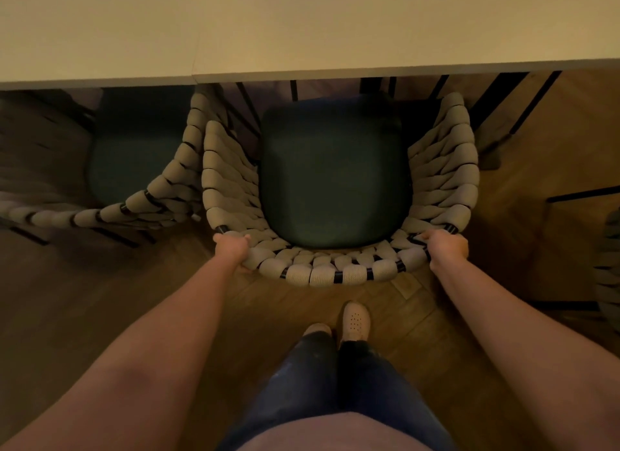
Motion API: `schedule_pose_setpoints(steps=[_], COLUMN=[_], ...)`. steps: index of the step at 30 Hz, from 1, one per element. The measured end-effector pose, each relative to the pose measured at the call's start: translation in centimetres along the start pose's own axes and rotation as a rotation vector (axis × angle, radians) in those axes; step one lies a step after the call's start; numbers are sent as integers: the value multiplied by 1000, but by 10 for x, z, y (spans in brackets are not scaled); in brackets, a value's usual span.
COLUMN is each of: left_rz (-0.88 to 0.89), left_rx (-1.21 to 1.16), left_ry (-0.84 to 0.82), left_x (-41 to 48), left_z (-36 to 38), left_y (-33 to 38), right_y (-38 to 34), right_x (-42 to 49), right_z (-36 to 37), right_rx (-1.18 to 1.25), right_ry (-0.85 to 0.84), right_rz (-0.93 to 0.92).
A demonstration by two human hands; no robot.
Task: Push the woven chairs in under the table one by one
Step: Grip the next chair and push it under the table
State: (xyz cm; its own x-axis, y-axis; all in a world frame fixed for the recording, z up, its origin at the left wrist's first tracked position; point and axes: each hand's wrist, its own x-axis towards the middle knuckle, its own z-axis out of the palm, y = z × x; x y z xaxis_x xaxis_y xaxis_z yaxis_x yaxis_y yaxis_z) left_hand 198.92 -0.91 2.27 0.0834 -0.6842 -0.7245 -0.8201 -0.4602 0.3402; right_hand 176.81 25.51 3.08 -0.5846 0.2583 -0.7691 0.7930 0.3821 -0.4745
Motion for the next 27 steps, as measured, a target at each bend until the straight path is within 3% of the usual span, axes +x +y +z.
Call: schedule_pose_setpoints(steps=[17,27], left_rz=[39,48], left_rx=[-4,47], left_ry=[-1,53], left_x=[34,51], left_z=[-7,-4], left_y=[59,73], right_y=[-55,-60], right_x=[28,38], right_z=[50,60], right_rx=[-202,-178], right_ry=[60,86], right_rz=[-86,-81])
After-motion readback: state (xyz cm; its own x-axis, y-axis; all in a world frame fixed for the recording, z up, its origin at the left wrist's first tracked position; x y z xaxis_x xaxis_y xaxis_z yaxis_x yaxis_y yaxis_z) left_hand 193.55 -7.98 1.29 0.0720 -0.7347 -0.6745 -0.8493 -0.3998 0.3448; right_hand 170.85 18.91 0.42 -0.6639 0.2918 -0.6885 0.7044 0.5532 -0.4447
